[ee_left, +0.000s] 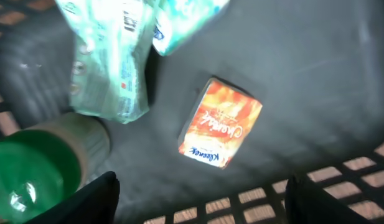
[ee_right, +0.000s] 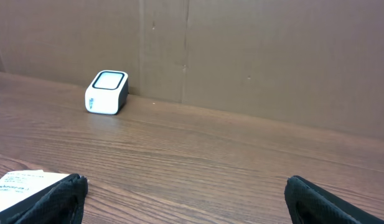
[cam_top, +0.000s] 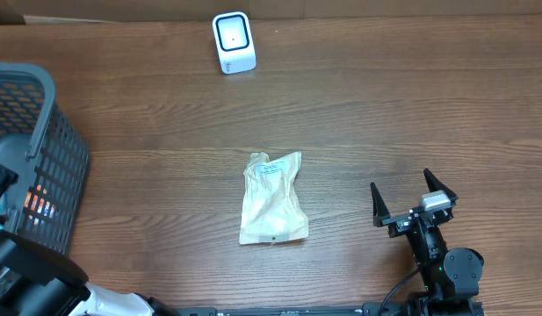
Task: Scan the item barcode
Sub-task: 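Move the left gripper back into the basket above the orange box, then grasp the small orange box with the left gripper and lift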
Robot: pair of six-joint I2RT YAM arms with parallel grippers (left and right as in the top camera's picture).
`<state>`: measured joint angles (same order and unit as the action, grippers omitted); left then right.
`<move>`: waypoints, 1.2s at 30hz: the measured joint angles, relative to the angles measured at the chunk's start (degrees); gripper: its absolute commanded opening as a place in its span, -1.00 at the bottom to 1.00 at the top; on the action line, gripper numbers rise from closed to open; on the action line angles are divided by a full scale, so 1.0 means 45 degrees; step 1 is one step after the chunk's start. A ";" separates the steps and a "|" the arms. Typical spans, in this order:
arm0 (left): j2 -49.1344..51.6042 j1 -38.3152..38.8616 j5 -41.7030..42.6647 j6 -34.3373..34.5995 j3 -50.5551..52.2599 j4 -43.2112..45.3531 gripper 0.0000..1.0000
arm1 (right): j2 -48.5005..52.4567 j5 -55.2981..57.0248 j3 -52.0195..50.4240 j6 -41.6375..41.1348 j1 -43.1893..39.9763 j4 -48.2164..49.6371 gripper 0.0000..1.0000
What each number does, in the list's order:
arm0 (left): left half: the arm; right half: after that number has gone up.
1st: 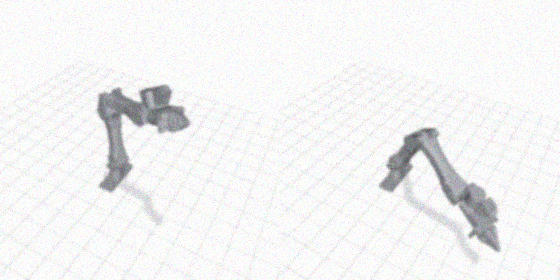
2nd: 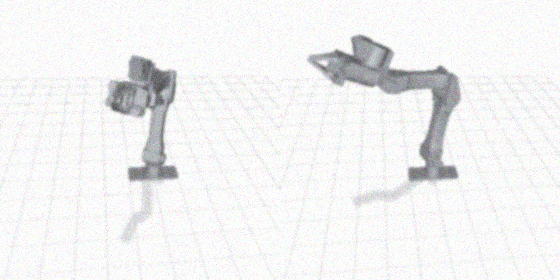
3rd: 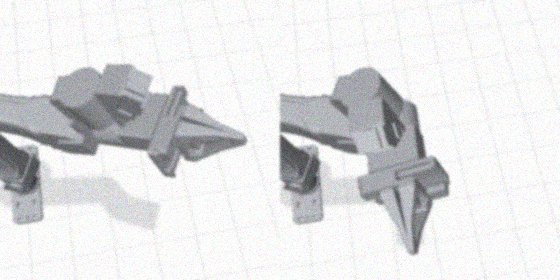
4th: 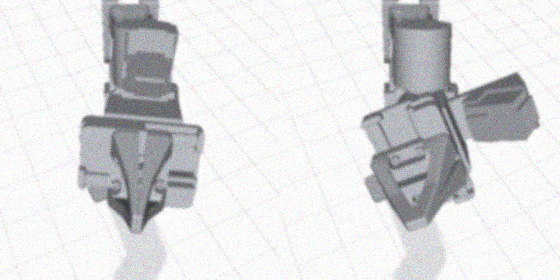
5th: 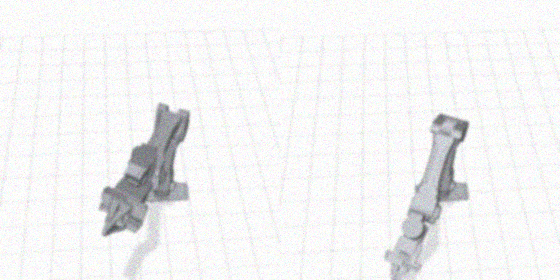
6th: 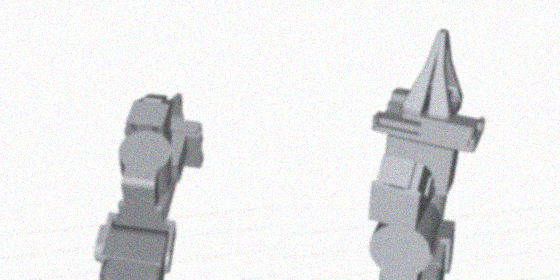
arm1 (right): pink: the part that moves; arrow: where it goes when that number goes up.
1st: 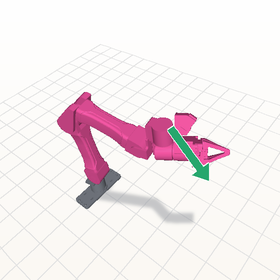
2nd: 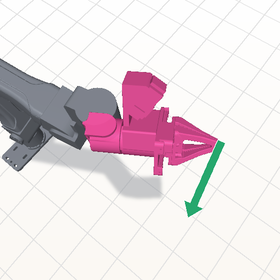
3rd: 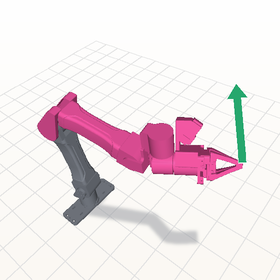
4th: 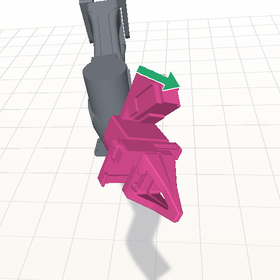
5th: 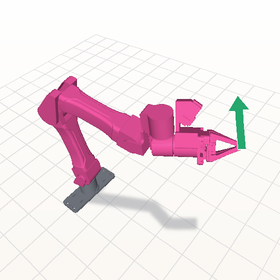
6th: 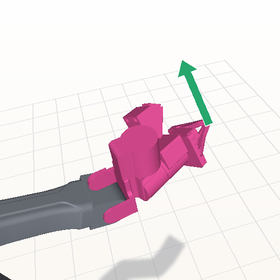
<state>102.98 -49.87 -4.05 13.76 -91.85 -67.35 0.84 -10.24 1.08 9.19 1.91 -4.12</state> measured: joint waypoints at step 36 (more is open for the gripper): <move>0.3206 0.0670 0.0631 -0.1044 0.0690 0.1243 -0.91 | 0.0000 0.0000 0.0000 0.0000 0.0000 0.0000 1.00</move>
<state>117.40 -46.85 -1.21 9.06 -88.75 -61.76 0.84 -10.24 1.08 9.19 1.91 -4.12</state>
